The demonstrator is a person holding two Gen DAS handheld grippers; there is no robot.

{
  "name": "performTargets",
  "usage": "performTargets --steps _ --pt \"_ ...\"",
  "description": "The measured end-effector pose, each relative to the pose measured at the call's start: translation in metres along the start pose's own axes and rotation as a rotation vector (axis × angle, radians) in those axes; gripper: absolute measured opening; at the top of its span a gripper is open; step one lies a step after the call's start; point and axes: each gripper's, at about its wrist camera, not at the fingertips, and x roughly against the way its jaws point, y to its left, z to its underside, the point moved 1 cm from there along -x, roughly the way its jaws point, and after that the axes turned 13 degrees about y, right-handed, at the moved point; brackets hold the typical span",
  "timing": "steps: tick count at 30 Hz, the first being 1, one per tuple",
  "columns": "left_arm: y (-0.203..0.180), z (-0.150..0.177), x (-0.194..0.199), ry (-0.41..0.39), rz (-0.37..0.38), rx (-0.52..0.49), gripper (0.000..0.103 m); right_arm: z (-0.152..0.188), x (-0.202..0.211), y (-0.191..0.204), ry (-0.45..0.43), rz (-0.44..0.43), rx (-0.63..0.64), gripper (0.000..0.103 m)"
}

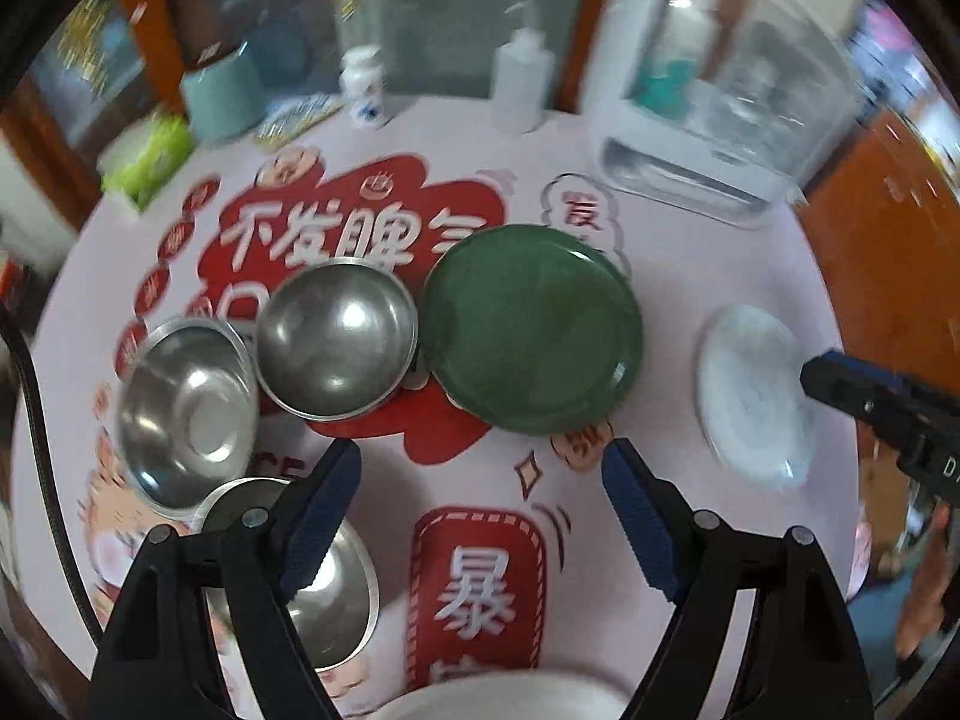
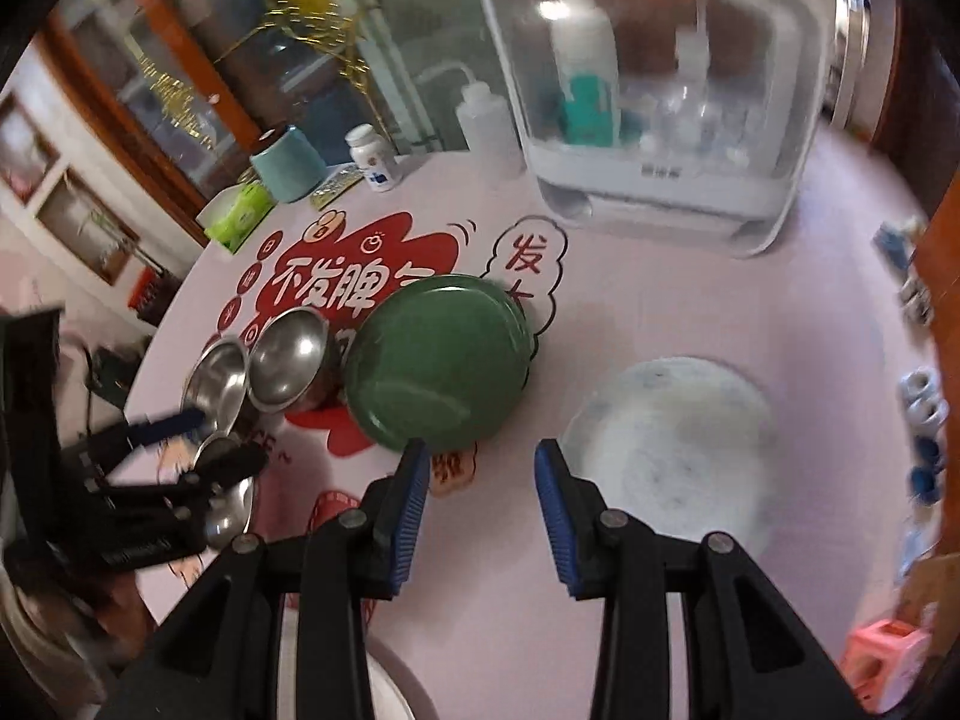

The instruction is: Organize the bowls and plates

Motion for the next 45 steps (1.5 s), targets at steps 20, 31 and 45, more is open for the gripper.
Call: performTargets --steps 20,31,45 --pt "0.024 -0.033 -0.098 0.083 0.061 0.257 0.040 -0.050 -0.131 -0.032 0.107 -0.074 -0.171 0.020" --pt "0.030 -0.035 -0.116 0.113 0.086 0.260 0.031 -0.037 -0.133 -0.035 0.152 -0.049 -0.134 0.007" --pt "0.033 -0.044 -0.130 0.123 0.116 0.269 0.019 -0.021 -0.121 -0.036 0.155 -0.067 -0.073 0.007"
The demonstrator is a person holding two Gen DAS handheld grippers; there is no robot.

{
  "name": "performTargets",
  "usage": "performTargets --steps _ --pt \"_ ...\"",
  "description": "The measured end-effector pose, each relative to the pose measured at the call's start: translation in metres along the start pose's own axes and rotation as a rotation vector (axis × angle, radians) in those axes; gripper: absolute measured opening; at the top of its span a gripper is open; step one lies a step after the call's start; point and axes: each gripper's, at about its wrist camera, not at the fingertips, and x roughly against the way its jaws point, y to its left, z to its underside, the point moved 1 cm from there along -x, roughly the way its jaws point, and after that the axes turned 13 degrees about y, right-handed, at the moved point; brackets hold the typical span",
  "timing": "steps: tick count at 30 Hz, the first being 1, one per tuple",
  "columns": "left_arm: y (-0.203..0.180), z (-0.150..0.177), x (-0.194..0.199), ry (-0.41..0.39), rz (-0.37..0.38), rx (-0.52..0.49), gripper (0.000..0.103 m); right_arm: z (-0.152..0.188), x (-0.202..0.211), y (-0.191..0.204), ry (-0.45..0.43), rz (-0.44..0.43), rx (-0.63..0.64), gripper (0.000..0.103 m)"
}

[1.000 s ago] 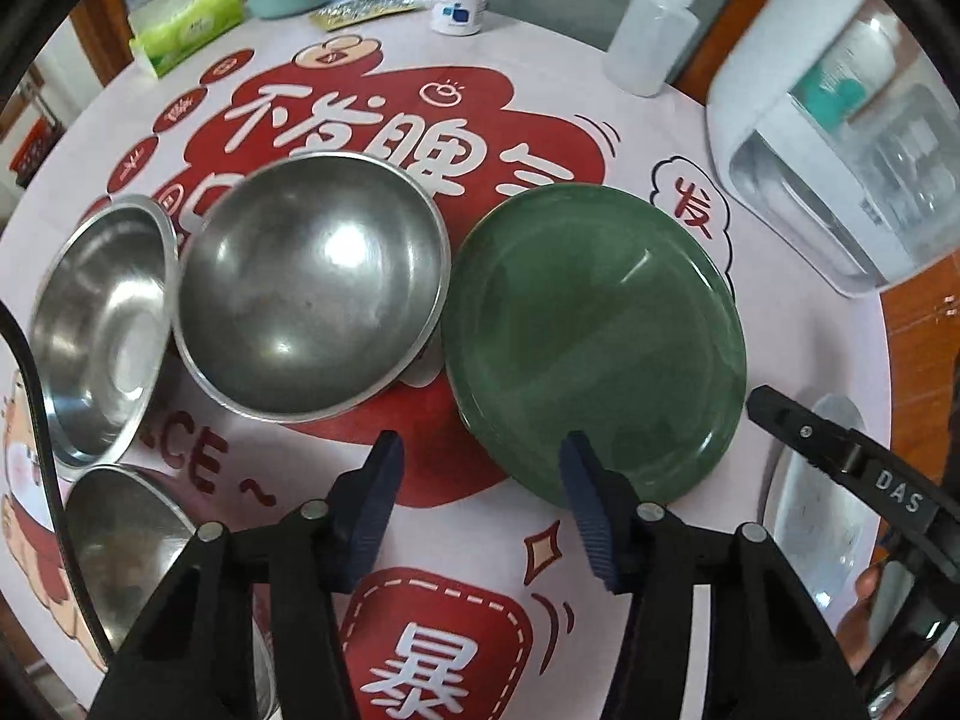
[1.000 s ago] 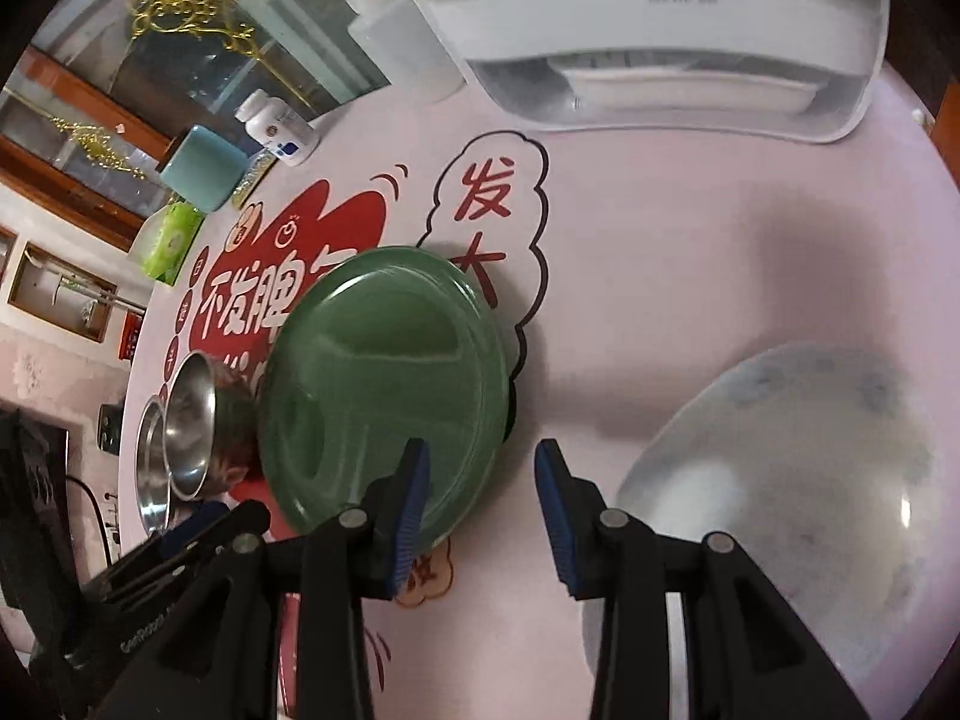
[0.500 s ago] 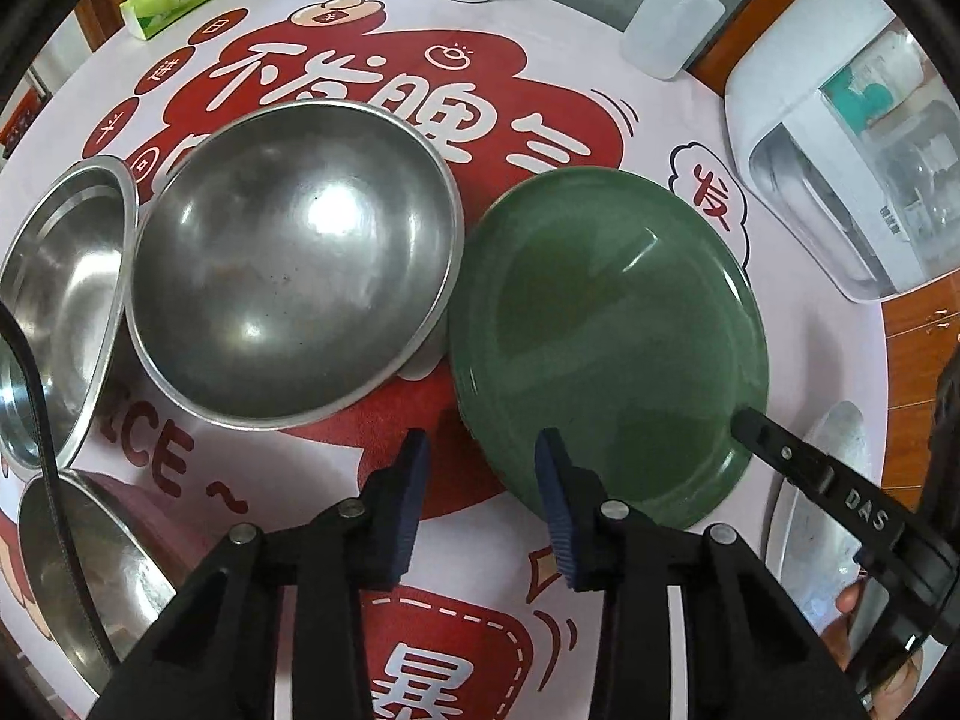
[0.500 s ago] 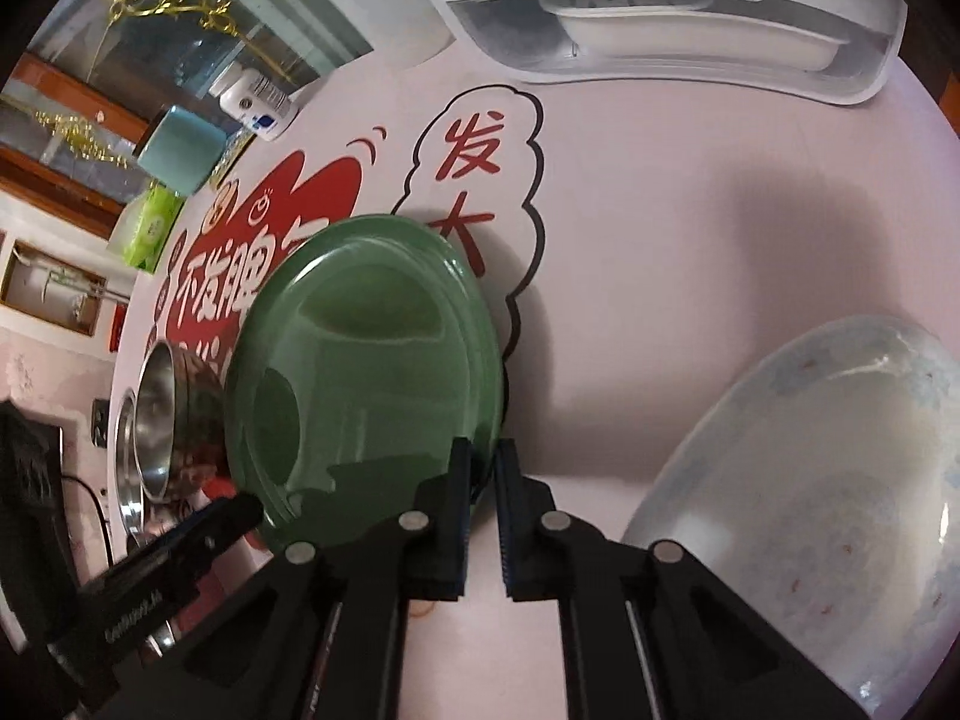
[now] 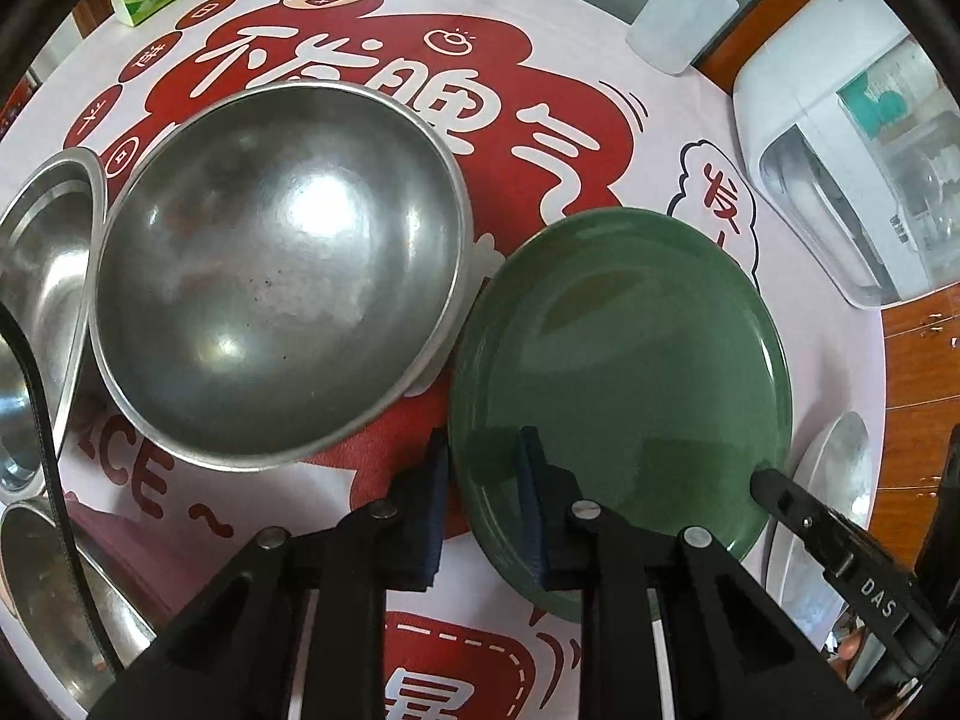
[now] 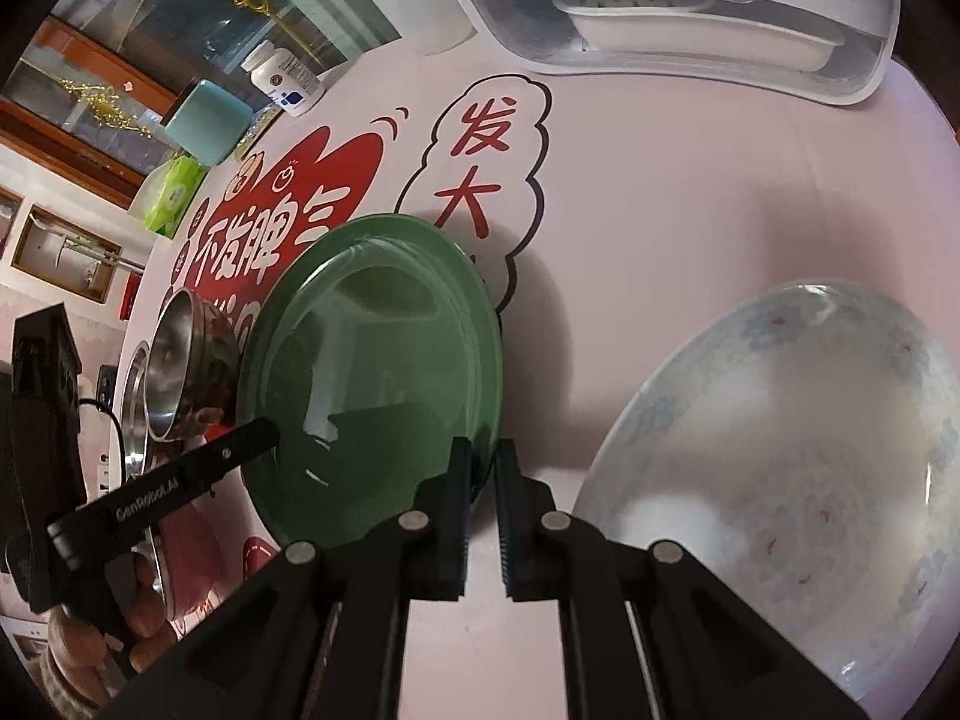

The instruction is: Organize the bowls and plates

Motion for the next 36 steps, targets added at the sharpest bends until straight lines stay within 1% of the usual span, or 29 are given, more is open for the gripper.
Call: performTargets --steps 4,7,15,19,25,30,36 --pt "0.002 0.001 0.001 -0.011 0.012 0.003 0.011 0.003 0.003 0.001 -0.009 0.015 0.009 0.007" --pt "0.002 0.005 0.003 -0.015 0.018 0.002 0.008 0.006 0.008 0.000 -0.017 0.013 0.009 0.007" --pt "-0.001 0.026 0.025 -0.021 0.029 -0.029 0.008 0.021 0.024 0.004 -0.041 0.010 0.016 0.007" --pt "0.000 0.042 0.042 -0.024 0.040 -0.053 0.008 0.038 0.037 0.008 -0.054 -0.003 0.015 0.007" --pt "0.004 0.082 0.075 -0.019 0.043 -0.142 0.008 0.079 0.059 0.021 -0.072 -0.018 0.003 0.007" --pt "0.015 0.121 0.102 -0.003 0.040 -0.231 0.008 0.130 0.080 0.039 -0.101 -0.019 -0.001 0.007" --pt "0.043 0.169 0.131 0.037 0.071 -0.323 0.008 0.198 0.095 0.065 -0.131 -0.035 -0.040 0.008"
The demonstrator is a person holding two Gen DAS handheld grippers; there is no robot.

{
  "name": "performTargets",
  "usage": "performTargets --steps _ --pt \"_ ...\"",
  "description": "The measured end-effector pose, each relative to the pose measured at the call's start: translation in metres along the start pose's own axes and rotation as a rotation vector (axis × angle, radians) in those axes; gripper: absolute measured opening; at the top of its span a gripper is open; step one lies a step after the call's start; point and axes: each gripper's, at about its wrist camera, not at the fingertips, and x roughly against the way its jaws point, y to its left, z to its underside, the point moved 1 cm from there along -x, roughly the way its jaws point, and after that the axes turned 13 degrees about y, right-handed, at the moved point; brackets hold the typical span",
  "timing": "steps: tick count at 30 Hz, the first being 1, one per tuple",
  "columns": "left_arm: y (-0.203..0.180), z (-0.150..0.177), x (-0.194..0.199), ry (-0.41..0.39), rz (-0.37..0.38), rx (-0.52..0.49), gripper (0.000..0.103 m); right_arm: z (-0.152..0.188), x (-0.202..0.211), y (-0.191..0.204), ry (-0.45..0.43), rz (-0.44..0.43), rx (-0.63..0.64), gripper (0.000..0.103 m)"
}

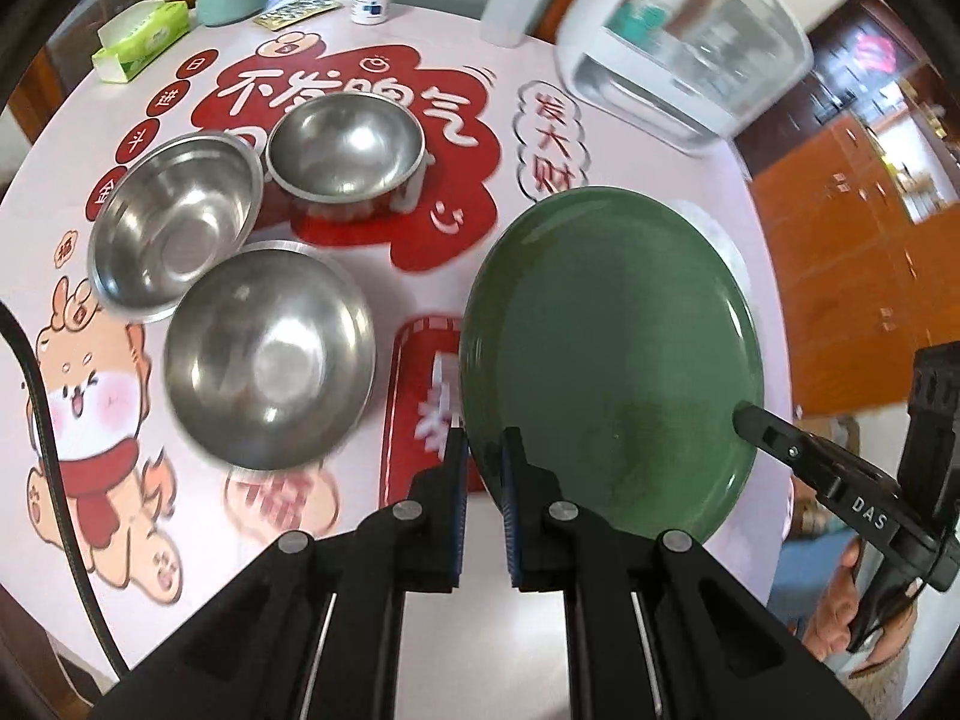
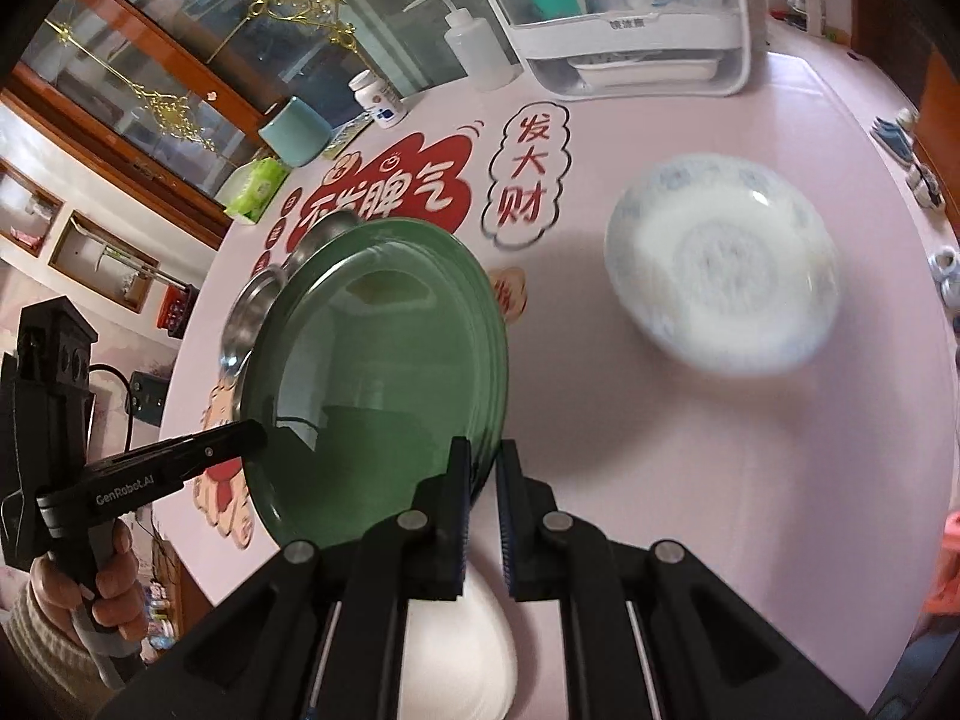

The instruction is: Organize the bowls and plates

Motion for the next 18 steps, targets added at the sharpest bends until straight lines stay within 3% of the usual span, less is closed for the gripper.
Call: performTargets --steps 10,18 --pt "0.009 0.075 0.040 -0.020 0.002 -0.158 0.008 0.093 0.022 0.042 -0.106 0.005 -0.102 0.008" --pt "0.010 0.112 0.056 -0.053 -0.025 -0.250 0.008 0.137 0.027 0.059 -0.140 0.012 -0.146 0.008"
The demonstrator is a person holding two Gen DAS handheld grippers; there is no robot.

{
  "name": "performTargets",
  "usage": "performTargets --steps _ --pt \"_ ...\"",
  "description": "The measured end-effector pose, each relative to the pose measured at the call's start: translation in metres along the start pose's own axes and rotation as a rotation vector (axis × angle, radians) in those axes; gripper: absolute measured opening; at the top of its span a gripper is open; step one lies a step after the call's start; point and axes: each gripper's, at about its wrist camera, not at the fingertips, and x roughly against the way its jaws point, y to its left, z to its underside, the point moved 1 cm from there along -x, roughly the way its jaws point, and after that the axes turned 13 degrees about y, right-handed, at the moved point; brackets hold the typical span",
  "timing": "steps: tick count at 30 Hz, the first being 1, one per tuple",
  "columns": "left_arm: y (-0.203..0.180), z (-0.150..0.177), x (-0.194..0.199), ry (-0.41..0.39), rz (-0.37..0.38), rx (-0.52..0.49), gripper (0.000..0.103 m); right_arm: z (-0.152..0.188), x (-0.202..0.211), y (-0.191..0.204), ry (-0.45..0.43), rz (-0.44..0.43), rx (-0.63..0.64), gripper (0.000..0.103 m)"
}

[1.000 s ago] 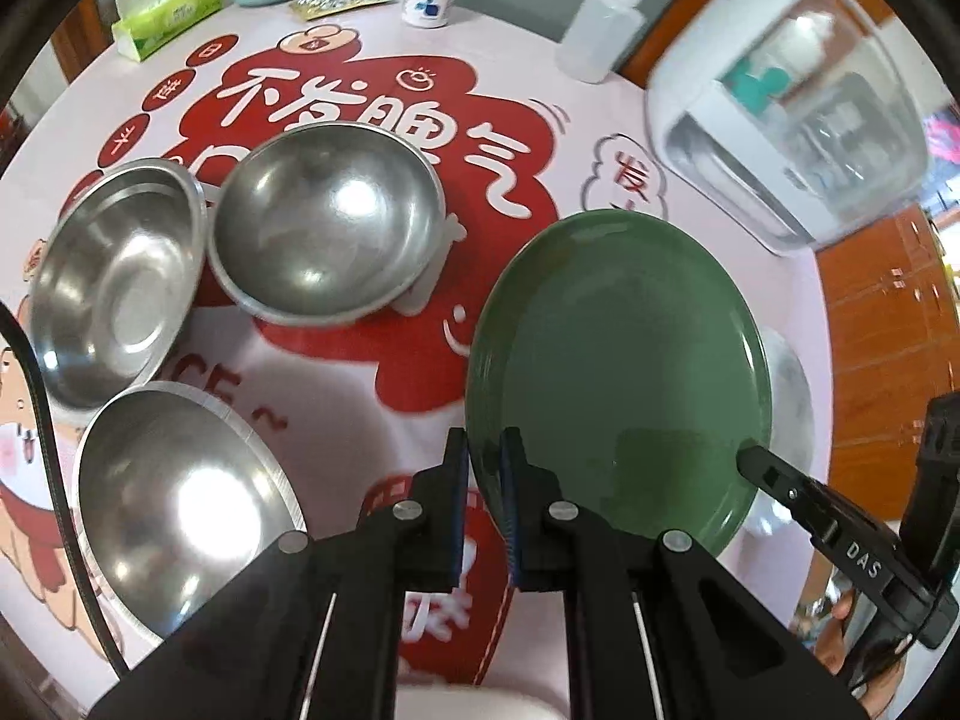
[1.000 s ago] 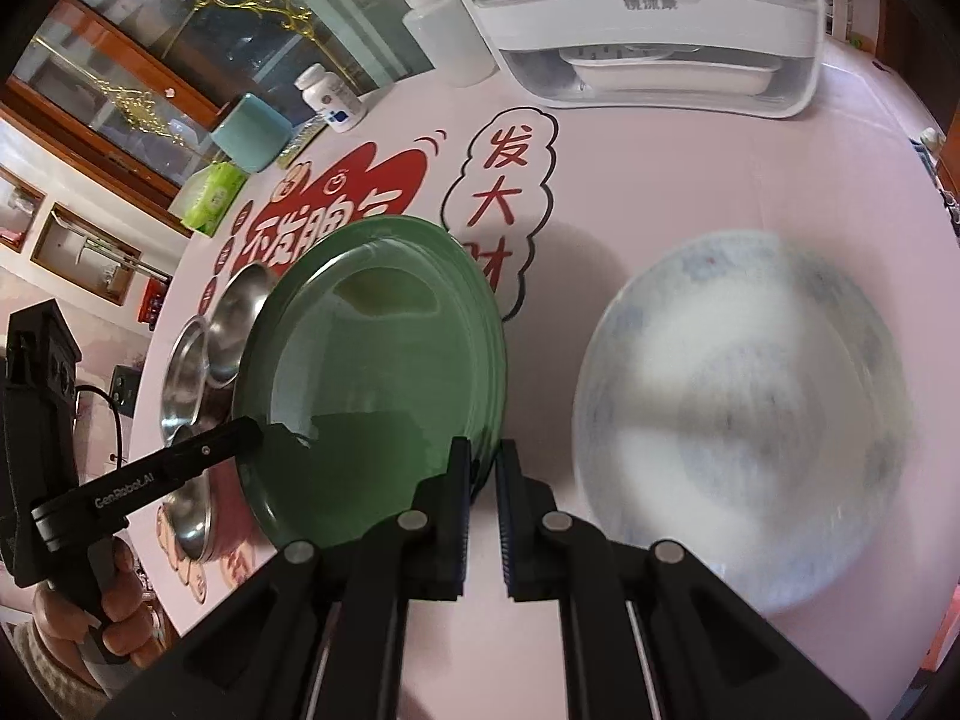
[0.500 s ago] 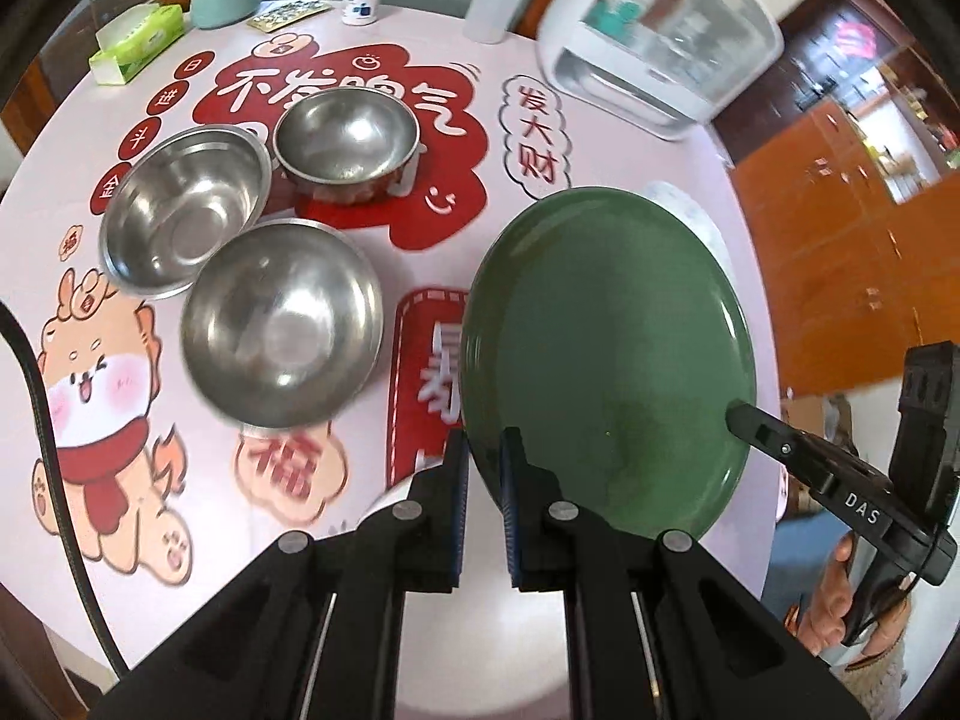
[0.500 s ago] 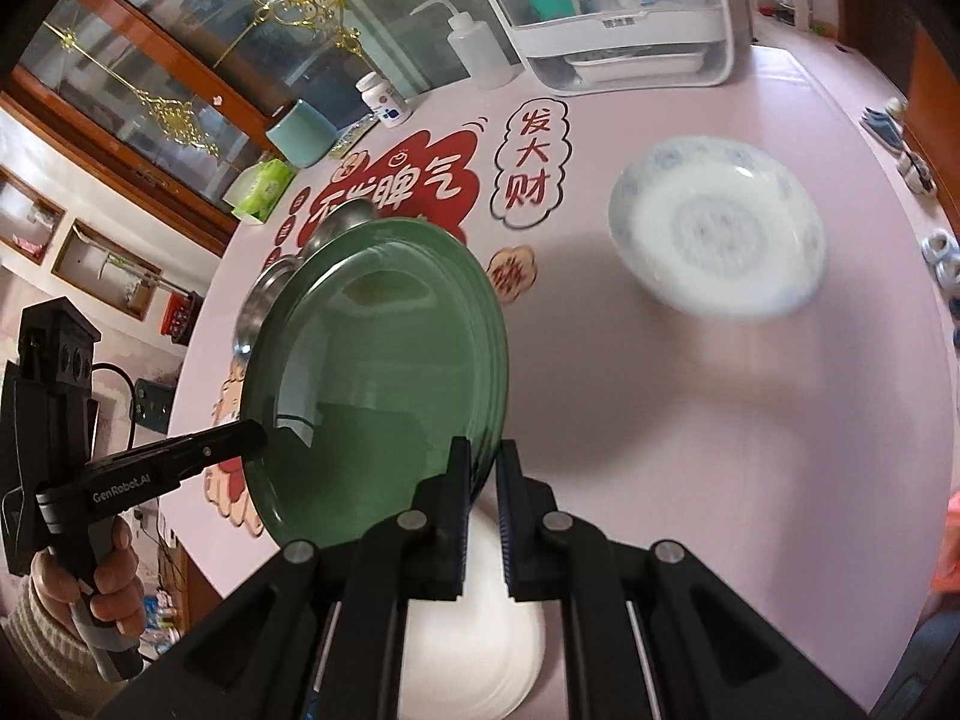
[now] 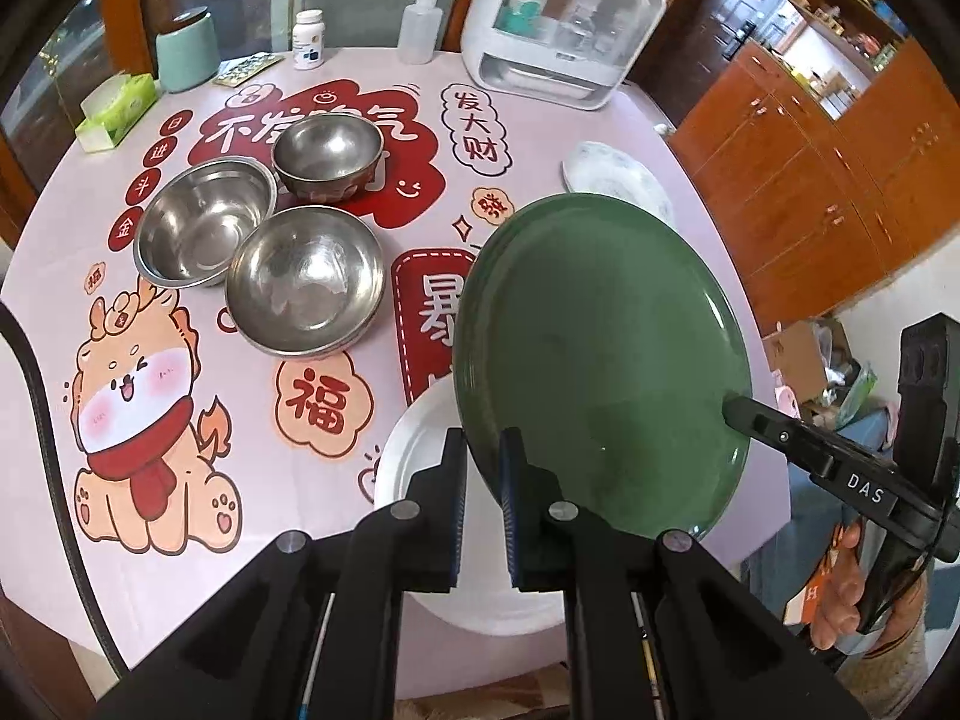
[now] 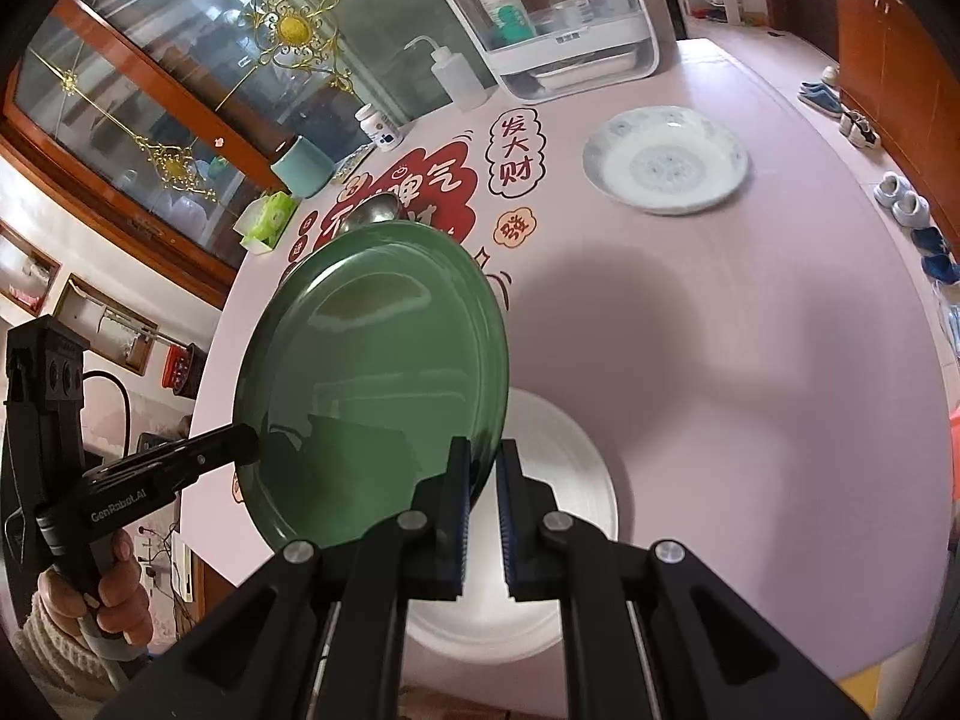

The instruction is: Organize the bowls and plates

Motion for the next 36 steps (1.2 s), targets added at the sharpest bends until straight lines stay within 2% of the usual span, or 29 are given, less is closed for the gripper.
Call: performTargets --steps 8,13,17,24,36 --pt "0.004 0.028 -0.017 0.022 -0.010 -0.043 0.008 0.027 -0.011 0.000 0.018 0.041 -0.005 0.008" --pt "0.016 0.048 -0.054 0.084 -0.012 -0.041 0.010 0.044 -0.042 -0.004 0.077 0.083 -0.007 0.008" --pt "0.031 0.057 -0.087 0.159 0.017 -0.002 0.011 0.053 -0.067 -0.008 0.128 0.102 -0.017 0.008" --pt "0.037 0.059 -0.113 0.194 0.003 0.010 0.011 0.058 -0.094 -0.018 0.187 0.123 -0.019 0.009" --pt "0.035 0.058 -0.137 0.239 -0.008 0.008 0.011 0.057 -0.111 -0.034 0.234 0.129 -0.061 0.009"
